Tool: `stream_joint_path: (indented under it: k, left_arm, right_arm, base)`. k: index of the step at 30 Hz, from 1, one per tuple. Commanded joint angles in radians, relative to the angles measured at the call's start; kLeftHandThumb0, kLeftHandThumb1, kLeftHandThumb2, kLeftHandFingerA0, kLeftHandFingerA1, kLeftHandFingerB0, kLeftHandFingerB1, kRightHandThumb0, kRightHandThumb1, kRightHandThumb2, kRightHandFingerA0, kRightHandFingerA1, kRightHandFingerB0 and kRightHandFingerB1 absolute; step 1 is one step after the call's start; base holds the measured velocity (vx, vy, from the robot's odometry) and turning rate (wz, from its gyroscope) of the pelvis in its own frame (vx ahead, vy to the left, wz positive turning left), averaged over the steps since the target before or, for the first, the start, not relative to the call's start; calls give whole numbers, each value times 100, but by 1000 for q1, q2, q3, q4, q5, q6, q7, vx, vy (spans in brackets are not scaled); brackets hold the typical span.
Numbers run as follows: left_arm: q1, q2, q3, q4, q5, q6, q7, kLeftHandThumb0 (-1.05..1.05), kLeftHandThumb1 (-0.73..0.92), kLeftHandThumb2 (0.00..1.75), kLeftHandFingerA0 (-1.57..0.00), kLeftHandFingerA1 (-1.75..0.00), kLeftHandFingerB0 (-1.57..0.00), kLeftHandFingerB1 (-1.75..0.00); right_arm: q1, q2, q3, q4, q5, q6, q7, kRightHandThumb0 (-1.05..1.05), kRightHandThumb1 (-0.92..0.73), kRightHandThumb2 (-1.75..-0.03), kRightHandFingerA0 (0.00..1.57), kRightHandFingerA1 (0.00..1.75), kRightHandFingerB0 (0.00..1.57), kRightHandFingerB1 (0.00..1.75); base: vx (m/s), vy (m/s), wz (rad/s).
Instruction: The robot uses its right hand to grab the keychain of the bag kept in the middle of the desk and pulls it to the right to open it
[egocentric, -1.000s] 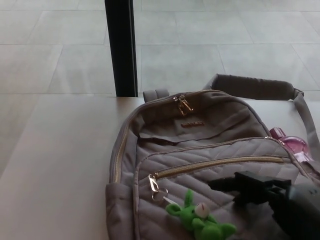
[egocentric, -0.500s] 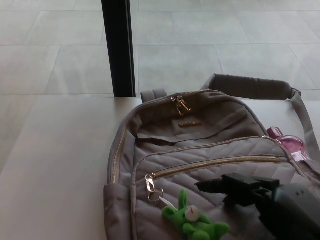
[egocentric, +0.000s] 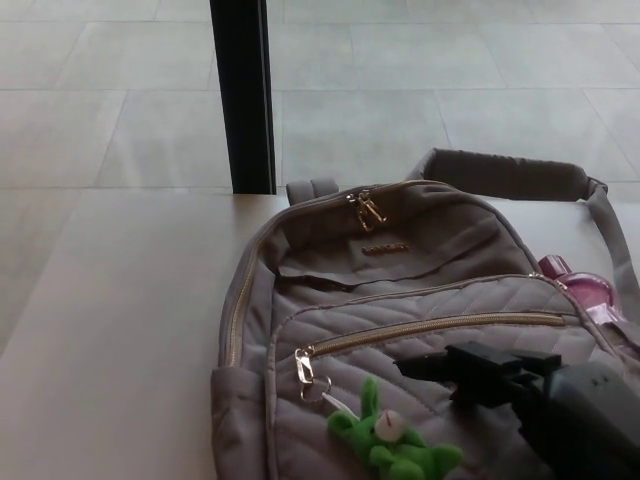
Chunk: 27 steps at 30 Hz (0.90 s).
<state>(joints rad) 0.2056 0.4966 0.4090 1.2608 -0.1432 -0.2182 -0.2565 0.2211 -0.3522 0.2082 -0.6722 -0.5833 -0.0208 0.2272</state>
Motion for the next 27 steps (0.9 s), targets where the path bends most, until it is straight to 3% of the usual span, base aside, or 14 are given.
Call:
stream_joint_path:
  k: [1, 20, 21, 27]
  left_arm:
    - [-4, 5, 6, 3, -14, -22, -14, -67, 69, 61, -56, -50, -54, -40]
    - [-12, 9, 15, -4, -18, -8, -5, -71, 68, 61, -58, -52, -61, -42]
    - [-12, 9, 13, -2, -15, -12, -3, -73, 69, 61, -59, -51, -60, -41]
    - [-5, 15, 3, -2, -6, -33, -19, -70, 71, 62, -57, -53, -58, -42]
  right_arm:
    - [20, 2, 42, 2, -32, 47, 55, -55, -49, -56, 91, 70, 39, 38]
    - [21, -9, 55, -1, -70, 56, 49, -59, -52, -55, 91, 68, 28, 38]
    - [20, -9, 55, 2, -73, 56, 48, -61, -40, -76, 89, 76, 23, 47]
    - [28, 9, 67, 8, -87, 47, 27, -60, -42, -79, 97, 90, 28, 48]
  base:
    - [0, 0, 0]
    - [0, 0, 0]
    - [0, 0, 0]
    - [0, 0, 0]
